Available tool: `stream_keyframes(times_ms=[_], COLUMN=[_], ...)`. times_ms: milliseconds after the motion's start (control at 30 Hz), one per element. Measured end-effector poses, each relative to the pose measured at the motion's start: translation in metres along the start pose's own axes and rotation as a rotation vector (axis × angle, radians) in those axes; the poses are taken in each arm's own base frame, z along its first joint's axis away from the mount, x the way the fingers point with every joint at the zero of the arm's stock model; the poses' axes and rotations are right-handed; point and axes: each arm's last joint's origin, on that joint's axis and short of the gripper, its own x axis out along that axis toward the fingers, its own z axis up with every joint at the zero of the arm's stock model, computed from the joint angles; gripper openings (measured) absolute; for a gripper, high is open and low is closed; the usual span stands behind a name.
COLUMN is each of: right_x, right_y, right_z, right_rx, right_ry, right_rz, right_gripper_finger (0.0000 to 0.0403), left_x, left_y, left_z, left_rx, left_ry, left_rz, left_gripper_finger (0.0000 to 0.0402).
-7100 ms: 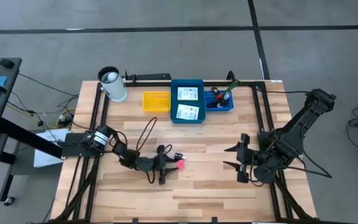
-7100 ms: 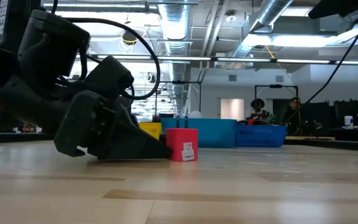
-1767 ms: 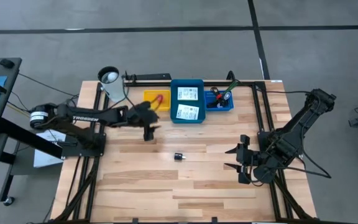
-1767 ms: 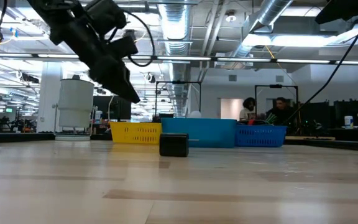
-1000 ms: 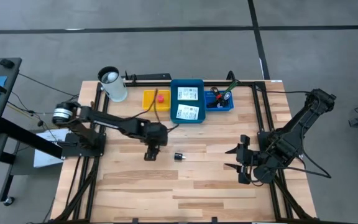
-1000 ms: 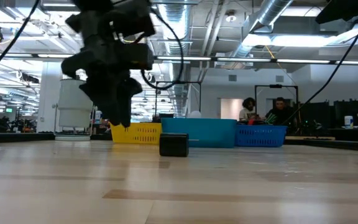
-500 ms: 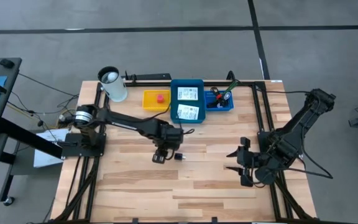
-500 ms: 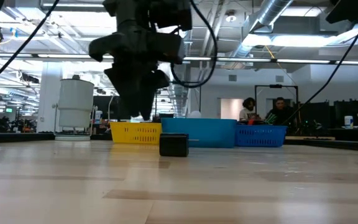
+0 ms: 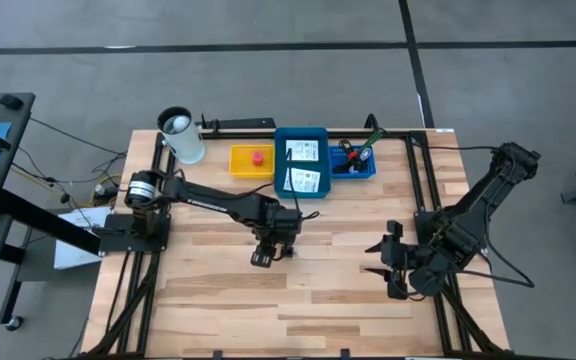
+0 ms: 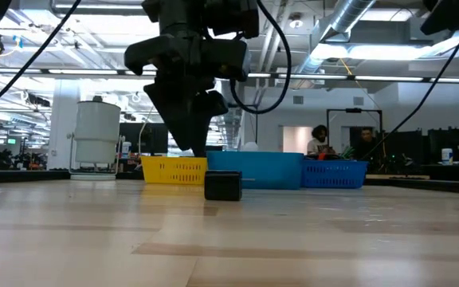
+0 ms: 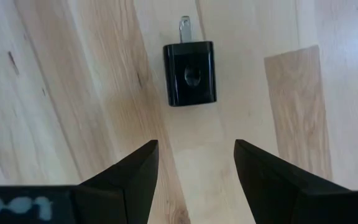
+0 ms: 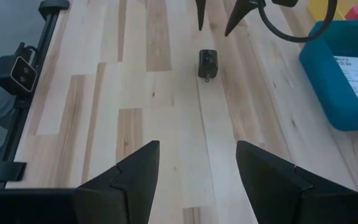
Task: Pick and place items into bin
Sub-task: Put the black charger adapter into the yellow bin
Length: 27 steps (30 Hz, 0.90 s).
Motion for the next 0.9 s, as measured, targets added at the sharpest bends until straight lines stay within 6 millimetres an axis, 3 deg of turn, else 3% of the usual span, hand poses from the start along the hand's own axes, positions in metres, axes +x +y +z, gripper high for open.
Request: stream_keyframes(times_ms=[900], right_x=[0.0], right_y=[0.0], right_z=[-0.001], right_rx=[-0.002], right_ry=[0.016], right_rz=[0.015], right_gripper_finger=[0.0209], left_x=[-0.015], left_y=[-0.004], left_z=[0.021], left_rx=[0.024], left_ry=[-0.141], left_rz=[0.035], left_gripper_finger=[0.0199])
